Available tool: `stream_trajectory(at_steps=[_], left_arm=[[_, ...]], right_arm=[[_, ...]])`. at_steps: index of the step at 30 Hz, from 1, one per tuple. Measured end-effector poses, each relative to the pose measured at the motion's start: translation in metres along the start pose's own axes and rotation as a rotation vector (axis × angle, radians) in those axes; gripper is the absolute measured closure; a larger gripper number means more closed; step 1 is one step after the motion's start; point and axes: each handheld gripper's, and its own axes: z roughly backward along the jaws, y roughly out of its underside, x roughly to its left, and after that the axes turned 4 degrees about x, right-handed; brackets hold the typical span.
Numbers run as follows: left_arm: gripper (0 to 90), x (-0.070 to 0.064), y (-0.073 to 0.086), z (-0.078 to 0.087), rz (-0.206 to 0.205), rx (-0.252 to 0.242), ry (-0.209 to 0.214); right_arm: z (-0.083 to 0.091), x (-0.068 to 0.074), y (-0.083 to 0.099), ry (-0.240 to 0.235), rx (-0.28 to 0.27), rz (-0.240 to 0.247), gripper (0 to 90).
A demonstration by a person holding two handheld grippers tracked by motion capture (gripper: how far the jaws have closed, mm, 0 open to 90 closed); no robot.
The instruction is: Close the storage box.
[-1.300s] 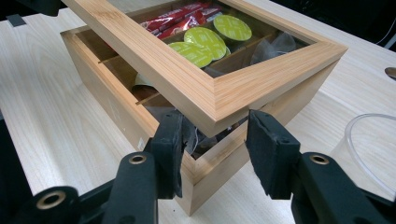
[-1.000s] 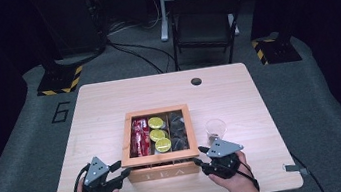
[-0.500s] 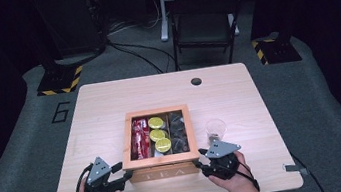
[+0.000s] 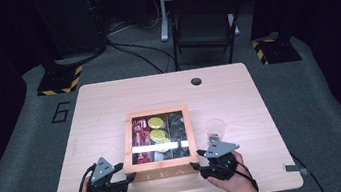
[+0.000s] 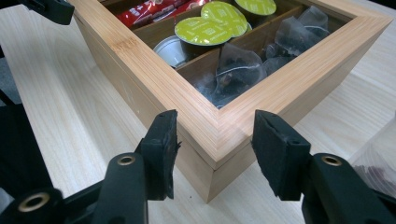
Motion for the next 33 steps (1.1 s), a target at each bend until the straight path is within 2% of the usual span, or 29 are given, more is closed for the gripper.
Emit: stream_trajectory(at_steps=[5, 7, 9, 10, 11, 12, 16, 17, 20, 23, 26, 27, 28, 33], left_arm=[[38.9, 0.001, -0.001, 0.002, 0.015, -0.008, 0.019], [38.9, 0.001, -0.002, 0.004, 0.013, -0.023, 0.017], [38.9, 0.003, -0.003, 0.007, 0.015, -0.033, 0.015], [39.0, 0.004, -0.003, 0.008, 0.013, -0.035, 0.014], [39.1, 0.005, -0.004, 0.01, 0.02, -0.033, 0.021], [39.3, 0.006, -0.004, 0.01, 0.016, -0.043, 0.011], [40.2, 0.012, -0.004, 0.014, 0.04, -0.049, 0.007], [40.3, 0.012, -0.004, 0.015, 0.058, -0.062, 0.005], [40.3, 0.017, -0.005, 0.017, 0.057, -0.065, -0.003], [40.3, 0.021, -0.005, 0.018, 0.085, -0.077, -0.011], [40.6, 0.026, -0.005, 0.019, 0.093, -0.079, -0.013], [40.8, 0.028, -0.005, 0.019, 0.101, -0.083, -0.014], [41.2, 0.029, -0.005, 0.02, 0.1, -0.078, -0.015], [41.2, 0.036, -0.005, 0.018, 0.118, -0.081, -0.019]], right_arm=[[0.001, 0.0, -0.001, 0.009, -0.011, -0.011, 48.5], [0.002, -0.002, -0.001, 0.014, -0.018, 0.0, 48.5], [0.003, -0.002, -0.002, 0.018, -0.03, -0.017, 48.5], [0.004, -0.003, -0.002, 0.02, -0.033, -0.01, 48.5], [0.005, -0.003, -0.002, 0.029, -0.04, -0.026, 48.5], [0.005, -0.004, -0.002, 0.025, -0.04, -0.018, 48.4], [0.008, -0.007, -0.002, 0.034, -0.048, -0.03, 47.9], [0.008, -0.008, -0.002, 0.035, -0.048, -0.029, 47.9], [0.01, -0.01, -0.001, 0.048, -0.057, -0.041, 47.8], [0.013, -0.011, -0.001, 0.062, -0.062, -0.046, 47.7], [0.015, -0.013, 0.001, 0.069, -0.063, -0.06, 47.6], [0.015, -0.014, 0.001, 0.07, -0.063, -0.051, 47.6], [0.016, -0.014, 0.002, 0.077, -0.061, -0.071, 47.5], [0.016, -0.017, 0.006, 0.085, -0.057, -0.067, 47.6]])
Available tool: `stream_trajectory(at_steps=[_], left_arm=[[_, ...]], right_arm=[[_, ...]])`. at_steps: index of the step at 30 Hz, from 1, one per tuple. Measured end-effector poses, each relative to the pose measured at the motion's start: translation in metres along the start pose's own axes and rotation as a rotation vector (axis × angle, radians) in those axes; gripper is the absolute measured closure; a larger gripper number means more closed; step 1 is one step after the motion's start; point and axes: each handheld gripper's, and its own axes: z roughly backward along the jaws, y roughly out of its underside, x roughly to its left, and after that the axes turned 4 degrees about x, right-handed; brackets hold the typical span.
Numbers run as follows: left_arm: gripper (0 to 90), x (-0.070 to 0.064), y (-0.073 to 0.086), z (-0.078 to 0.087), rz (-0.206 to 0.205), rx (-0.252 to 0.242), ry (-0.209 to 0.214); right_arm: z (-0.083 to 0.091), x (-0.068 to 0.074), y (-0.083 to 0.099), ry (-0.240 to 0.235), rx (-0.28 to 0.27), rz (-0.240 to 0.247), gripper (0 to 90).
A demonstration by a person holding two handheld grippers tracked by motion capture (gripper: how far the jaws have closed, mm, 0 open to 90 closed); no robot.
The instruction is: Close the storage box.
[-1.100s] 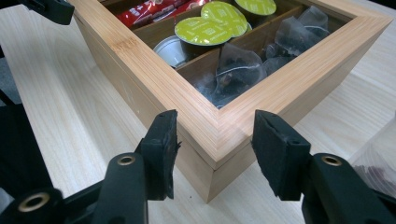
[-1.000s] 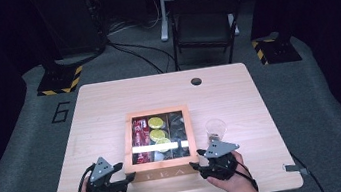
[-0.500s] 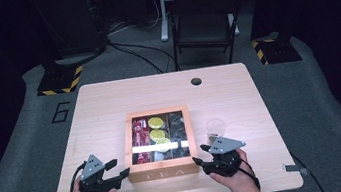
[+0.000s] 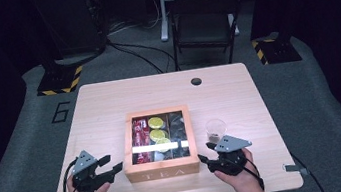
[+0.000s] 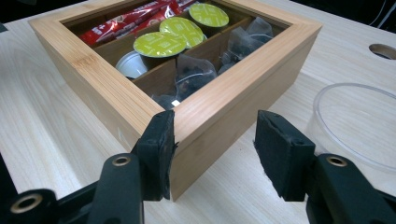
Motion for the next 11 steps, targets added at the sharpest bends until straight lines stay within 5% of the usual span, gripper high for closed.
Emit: stream_trajectory(at_steps=[5, 11], left_arm=[[41.2, 0.004, 0.0, -0.003, 0.019, -0.001, 0.005], [40.7, 0.006, -0.005, -0.008, 0.024, -0.007, 0.016]], right_arm=[[0.002, -0.001, 0.003, -0.016, -0.008, -0.017, 47.2], [0.001, 0.012, 0.006, -0.066, -0.004, 0.079, 45.0]])
